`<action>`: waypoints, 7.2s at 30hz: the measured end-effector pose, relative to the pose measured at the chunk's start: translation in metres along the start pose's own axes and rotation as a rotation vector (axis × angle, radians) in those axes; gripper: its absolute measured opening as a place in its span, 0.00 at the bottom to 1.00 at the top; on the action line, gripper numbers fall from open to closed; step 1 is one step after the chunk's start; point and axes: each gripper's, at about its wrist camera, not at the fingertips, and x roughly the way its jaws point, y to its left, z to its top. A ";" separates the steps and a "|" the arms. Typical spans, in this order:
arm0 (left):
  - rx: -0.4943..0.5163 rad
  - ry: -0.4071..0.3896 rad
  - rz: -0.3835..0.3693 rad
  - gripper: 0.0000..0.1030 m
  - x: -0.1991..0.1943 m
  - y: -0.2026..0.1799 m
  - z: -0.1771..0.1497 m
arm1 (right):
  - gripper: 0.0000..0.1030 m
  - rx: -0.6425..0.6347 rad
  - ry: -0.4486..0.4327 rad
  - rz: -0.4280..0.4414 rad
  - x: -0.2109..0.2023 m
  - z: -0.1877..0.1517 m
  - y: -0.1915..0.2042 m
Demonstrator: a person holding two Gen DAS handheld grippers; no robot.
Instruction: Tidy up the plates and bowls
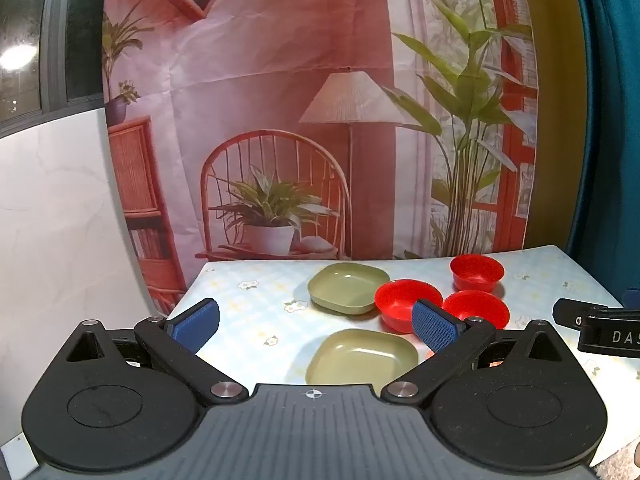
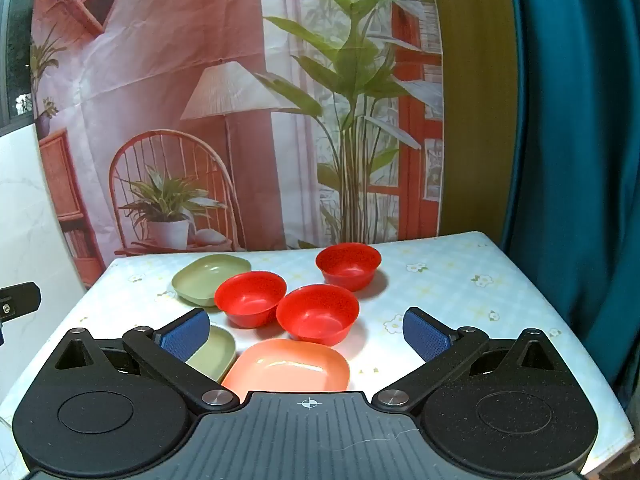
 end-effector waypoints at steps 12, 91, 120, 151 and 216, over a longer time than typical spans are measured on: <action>0.004 -0.004 -0.001 1.00 0.000 -0.001 -0.001 | 1.00 0.002 -0.003 0.001 0.000 0.001 0.000; 0.003 -0.003 -0.003 1.00 -0.002 -0.002 -0.003 | 1.00 0.004 -0.010 0.002 0.000 -0.002 0.000; 0.082 0.128 -0.019 1.00 0.110 -0.046 -0.040 | 0.99 -0.052 0.075 0.006 0.098 -0.031 -0.044; 0.074 0.389 -0.274 0.32 0.175 -0.080 -0.074 | 0.66 -0.016 0.282 0.051 0.169 -0.069 -0.067; 0.031 0.449 -0.455 0.14 0.189 -0.081 -0.078 | 0.12 0.037 0.300 0.049 0.165 -0.055 -0.064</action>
